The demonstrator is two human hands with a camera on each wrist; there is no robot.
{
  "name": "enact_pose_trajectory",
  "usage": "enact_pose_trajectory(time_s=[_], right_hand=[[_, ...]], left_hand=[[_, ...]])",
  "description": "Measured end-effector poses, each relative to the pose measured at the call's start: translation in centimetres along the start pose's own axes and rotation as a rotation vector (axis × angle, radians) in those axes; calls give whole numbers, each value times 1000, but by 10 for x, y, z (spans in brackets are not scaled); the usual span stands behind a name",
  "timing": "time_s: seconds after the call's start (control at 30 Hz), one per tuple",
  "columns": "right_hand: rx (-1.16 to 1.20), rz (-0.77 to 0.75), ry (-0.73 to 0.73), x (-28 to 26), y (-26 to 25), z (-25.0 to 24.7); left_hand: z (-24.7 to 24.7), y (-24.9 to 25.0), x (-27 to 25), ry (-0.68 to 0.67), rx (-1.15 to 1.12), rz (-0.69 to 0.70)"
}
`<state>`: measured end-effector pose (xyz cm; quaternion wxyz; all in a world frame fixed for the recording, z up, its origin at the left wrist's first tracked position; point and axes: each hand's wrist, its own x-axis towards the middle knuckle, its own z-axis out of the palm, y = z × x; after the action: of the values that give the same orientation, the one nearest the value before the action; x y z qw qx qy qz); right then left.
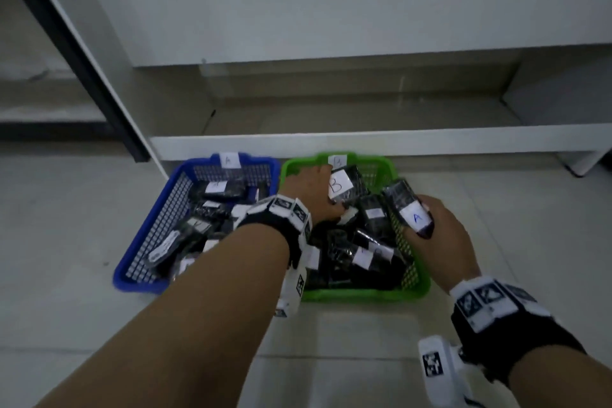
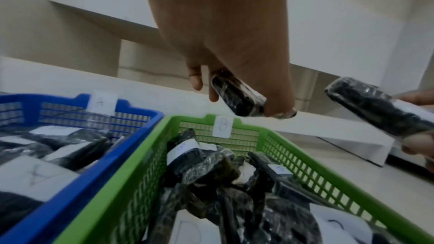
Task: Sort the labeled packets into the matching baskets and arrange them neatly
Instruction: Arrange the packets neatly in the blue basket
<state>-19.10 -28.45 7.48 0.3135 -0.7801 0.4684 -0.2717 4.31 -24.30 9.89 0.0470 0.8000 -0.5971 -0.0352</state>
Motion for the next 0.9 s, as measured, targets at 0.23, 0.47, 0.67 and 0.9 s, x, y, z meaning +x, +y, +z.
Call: enact_pose_trajectory(time_s=[0.23,0.47,0.67,0.9], right_hand=[[-93,66,-84,0,17,13],[-53,198,-15,-6,9,14],[-102,249,-51,-10,-12,36],[-271,187,-23,33,-67,49]], left_hand=[[40,-4,59,58,-266,24],[89,-7,98,-190,-250,106],[105,-23,95,-178,-370,53],[89,-33,94,-272,-240,127]])
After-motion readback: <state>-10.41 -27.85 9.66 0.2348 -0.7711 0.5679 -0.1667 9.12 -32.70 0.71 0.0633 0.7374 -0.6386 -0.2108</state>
